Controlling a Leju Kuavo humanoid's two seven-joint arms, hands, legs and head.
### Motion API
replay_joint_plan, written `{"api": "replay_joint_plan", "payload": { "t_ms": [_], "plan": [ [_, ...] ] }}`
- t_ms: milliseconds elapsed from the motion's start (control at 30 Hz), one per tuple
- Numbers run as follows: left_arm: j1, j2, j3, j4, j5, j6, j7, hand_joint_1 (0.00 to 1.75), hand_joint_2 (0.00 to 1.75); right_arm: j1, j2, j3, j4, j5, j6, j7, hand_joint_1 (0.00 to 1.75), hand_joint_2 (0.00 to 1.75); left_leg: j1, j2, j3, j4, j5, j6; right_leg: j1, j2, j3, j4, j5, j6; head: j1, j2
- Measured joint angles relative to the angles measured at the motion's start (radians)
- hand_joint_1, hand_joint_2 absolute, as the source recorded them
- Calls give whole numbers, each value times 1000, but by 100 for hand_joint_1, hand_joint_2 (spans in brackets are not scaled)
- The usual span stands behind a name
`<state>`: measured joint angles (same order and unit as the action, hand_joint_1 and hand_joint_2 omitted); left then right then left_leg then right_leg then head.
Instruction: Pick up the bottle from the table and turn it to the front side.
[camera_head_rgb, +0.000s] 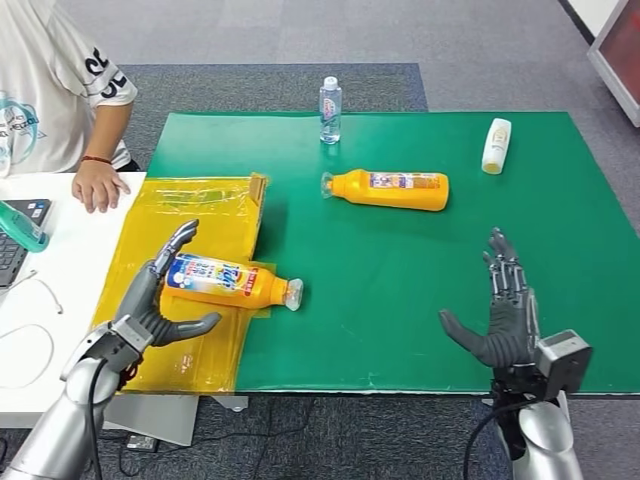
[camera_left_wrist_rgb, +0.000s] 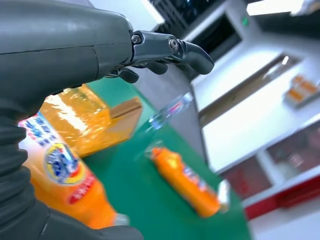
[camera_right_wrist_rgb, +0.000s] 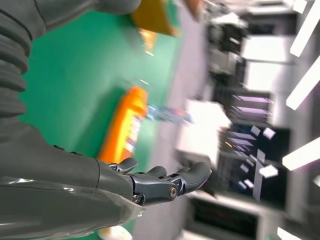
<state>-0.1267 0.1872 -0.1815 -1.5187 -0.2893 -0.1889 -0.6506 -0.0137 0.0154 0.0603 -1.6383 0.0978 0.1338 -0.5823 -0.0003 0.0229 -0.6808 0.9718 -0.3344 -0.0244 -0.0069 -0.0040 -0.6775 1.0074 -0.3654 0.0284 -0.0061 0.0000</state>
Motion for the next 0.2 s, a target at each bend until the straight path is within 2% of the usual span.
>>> {"api": "replay_joint_plan", "payload": {
  "t_ms": [167,200],
  "plan": [
    [103,-105,76,-136,64,22,-39,0,175,60,41,-44,-154,-7,-3,-28,0,175,0,0,0,0,-1,0,0,0,1,0,-1,0,0,0],
    [113,-114,84,-149,74,20,-43,0,175,66,43,-46,-168,-4,0,-27,0,175,0,0,0,0,-1,0,0,0,1,0,-1,0,0,0]
  ]
}}
